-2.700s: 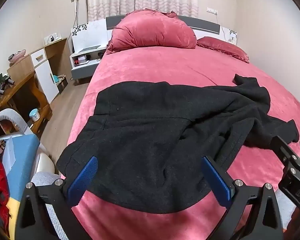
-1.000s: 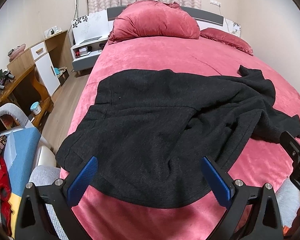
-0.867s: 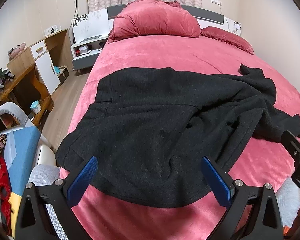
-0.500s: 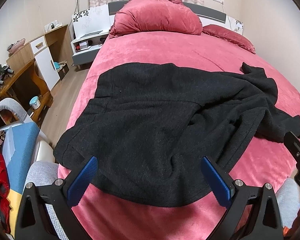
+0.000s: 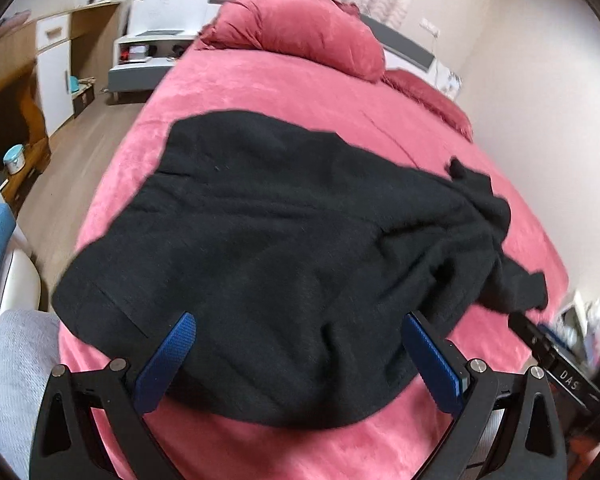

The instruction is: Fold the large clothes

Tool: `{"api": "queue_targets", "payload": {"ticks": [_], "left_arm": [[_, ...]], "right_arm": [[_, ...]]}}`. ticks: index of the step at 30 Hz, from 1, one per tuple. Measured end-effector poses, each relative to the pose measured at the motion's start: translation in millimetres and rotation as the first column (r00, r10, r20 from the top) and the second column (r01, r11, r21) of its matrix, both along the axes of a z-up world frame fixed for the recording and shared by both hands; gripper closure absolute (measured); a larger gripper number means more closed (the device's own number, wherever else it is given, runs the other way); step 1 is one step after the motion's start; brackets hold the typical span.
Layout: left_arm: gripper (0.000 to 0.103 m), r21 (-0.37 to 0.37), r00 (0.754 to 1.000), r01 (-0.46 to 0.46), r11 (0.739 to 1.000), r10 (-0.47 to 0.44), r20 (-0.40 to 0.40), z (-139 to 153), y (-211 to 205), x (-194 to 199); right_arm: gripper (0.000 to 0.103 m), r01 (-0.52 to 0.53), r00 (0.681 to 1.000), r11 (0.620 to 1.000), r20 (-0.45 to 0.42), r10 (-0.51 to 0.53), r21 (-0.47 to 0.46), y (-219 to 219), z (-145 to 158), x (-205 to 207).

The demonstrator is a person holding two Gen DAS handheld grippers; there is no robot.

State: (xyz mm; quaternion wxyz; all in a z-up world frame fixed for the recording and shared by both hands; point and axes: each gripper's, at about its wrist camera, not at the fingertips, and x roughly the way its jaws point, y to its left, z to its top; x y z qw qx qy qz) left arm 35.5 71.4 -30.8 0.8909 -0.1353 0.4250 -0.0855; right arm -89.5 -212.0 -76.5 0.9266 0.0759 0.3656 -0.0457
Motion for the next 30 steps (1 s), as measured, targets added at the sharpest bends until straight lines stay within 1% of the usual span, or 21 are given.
{"api": "queue_targets", "payload": {"ticks": [2,4,6,7,9,11,14,16,17,19,20,21,25,28,30], "left_arm": [[0.0,0.007,0.999,-0.039,0.999,0.039,0.032,3,13,4],[0.0,0.017,0.995,-0.078,0.997,0.077,0.064,6,30,9],[0.0,0.064,0.984,-0.159,0.985,0.154,0.085,6,52,15],[0.0,0.073,0.98,-0.182,0.981,0.175,0.092,5,62,18],[0.0,0.074,0.975,-0.205,0.976,0.196,0.107,0,84,22],[0.0,0.091,0.971,-0.225,0.97,0.216,0.099,-7,99,27],[0.001,0.089,0.978,-0.204,0.975,0.199,0.062,-23,116,34],[0.006,0.039,0.979,-0.205,0.978,0.205,0.005,-34,122,40],[0.01,0.028,0.979,-0.205,0.978,0.205,-0.013,-37,123,44],[0.018,0.049,0.977,-0.203,0.978,0.205,-0.051,-47,121,53],[0.023,0.048,0.978,-0.195,0.98,0.198,-0.067,-50,119,55],[0.024,0.041,0.98,-0.179,0.983,0.182,-0.083,-55,117,59],[0.026,0.06,0.981,-0.156,0.986,0.161,-0.11,-60,109,67],[0.026,0.03,0.975,-0.159,0.987,0.162,-0.154,-69,115,72],[0.025,0.003,0.97,-0.171,0.985,0.169,-0.176,-74,121,74]], "right_arm": [[0.001,0.024,1.0,0.998,-0.017,-0.023,0.064,-12,-6,3],[0.0,0.054,0.998,0.994,-0.04,-0.051,0.093,-22,-10,6],[0.0,0.072,0.996,0.992,-0.068,-0.065,0.101,-28,-13,8],[0.0,0.076,0.995,0.992,-0.079,-0.068,0.098,-30,-15,10],[0.0,0.088,0.992,0.993,-0.094,-0.08,0.084,-33,-17,12],[0.0,0.097,0.991,0.992,-0.096,-0.089,0.08,-35,-18,11],[0.0,0.094,0.992,0.992,-0.094,-0.086,0.084,-35,-17,11],[0.0,0.085,0.993,0.993,-0.094,-0.077,0.082,-34,-17,11],[0.0,0.082,0.993,0.993,-0.095,-0.075,0.082,-34,-17,12],[0.0,0.088,0.992,0.993,-0.095,-0.081,0.076,-36,-17,14],[0.0,0.094,0.992,0.993,-0.095,-0.087,0.076,-39,-17,14],[0.0,0.106,0.991,0.991,-0.093,-0.098,0.078,-43,-16,14],[0.001,0.178,0.98,0.981,-0.103,-0.17,0.076,-69,-13,16],[0.002,0.245,0.965,0.967,-0.112,-0.237,0.066,-97,-10,17],[0.005,0.287,0.954,0.954,-0.119,-0.276,0.09,-124,-10,16]]}}
